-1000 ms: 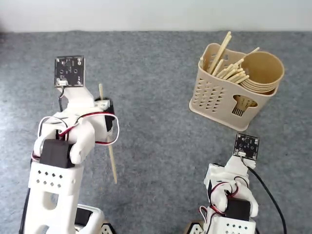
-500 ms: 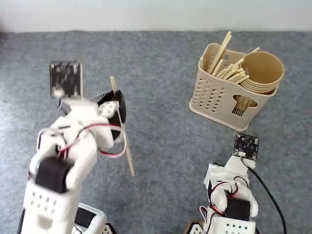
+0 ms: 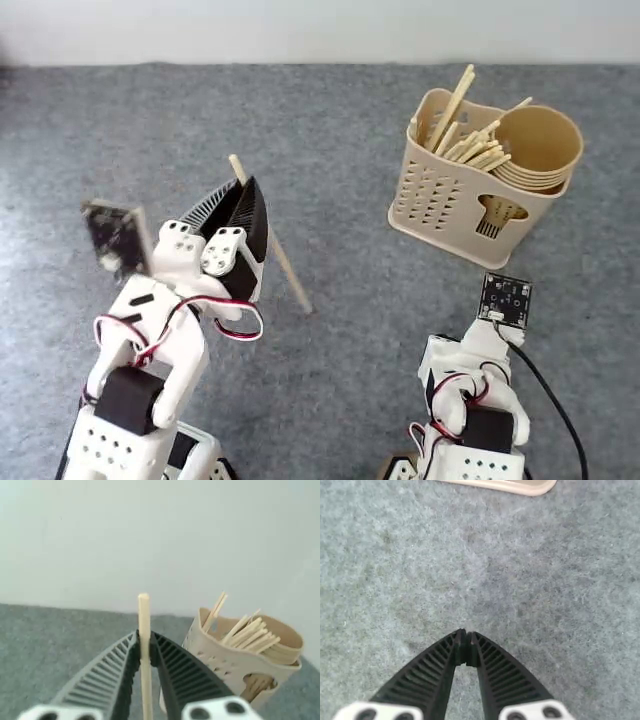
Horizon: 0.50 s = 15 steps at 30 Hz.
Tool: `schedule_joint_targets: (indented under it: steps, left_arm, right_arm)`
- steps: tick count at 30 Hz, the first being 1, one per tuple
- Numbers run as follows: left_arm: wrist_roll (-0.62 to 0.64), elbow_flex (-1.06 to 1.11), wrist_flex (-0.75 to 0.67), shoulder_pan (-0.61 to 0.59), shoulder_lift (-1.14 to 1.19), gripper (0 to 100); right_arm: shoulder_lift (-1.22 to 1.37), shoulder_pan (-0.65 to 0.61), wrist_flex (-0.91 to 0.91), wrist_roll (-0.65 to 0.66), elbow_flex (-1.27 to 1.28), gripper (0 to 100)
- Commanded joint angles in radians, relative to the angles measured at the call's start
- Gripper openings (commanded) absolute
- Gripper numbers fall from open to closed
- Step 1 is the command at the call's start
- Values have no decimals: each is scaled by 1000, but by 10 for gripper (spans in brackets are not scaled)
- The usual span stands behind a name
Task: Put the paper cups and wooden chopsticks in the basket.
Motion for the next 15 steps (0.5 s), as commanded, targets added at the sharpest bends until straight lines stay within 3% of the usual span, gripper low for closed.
schedule_joint_targets:
  steps: [1,7,11,15]
  left_arm:
    - [23,42,-213,57,-68,13]
    - [18,147,-528,207,-97,13]
    - [18,197,-769,215,-92,13]
    - [17,151,-868,213,29,13]
  right_arm:
    - [-10,5,-13,-9,-8,9]
    - [-10,4,-13,-9,-8,9]
    - [-10,4,-13,-9,-8,9]
    - [-10,4,-16,-9,-8,9]
